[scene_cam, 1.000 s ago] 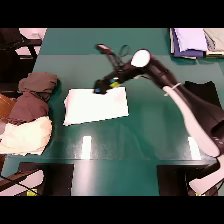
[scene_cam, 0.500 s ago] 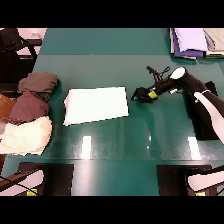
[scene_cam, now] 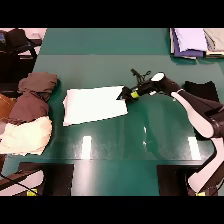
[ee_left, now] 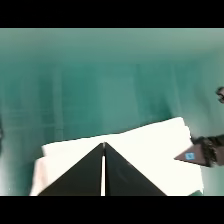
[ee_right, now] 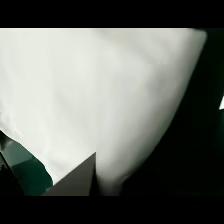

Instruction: Fold the shirts.

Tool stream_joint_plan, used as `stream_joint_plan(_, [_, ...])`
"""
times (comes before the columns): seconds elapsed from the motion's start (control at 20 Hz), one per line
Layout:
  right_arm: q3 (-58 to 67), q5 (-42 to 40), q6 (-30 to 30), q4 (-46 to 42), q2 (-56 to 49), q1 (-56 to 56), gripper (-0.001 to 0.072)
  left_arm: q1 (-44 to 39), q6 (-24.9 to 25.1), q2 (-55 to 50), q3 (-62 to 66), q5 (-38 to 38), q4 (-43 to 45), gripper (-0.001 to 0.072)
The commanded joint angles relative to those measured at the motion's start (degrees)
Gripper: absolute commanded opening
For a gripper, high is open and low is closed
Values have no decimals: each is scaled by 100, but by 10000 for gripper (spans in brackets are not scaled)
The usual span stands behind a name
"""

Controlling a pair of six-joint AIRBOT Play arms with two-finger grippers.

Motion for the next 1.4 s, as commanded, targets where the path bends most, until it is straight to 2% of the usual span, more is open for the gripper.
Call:
stream_joint_plan(0.0, [695,-35,-28,-42,-376,201,14,-452,2,-120,-17,111,-24,25])
stream_joint_plan(0.2, [1169,-22,328,-826,-24,-479,14,-914,2,-122,-35,317,-24,25])
stream_joint_plan(0.6, [1220,-61,1029,-2240,1775,-3635,14,-1349,-2,-122,-35,466,-74,25])
stream_joint_plan(0.75, [1220,0,1132,-2238,2127,-4701,14,-1360,-4,-122,-35,601,-181,25])
stream_joint_plan(0.9, [1222,168,1134,-2223,2245,-5316,14,-1360,-7,-122,-35,684,-184,25])
stream_joint_plan(1.2, [1222,201,1132,-1626,2297,-5578,13,-1360,-7,-122,-35,691,-186,25])
stream_joint_plan(1.35, [1222,7,1132,-1593,2557,-5532,13,-1360,-4,-122,-35,680,-195,25])
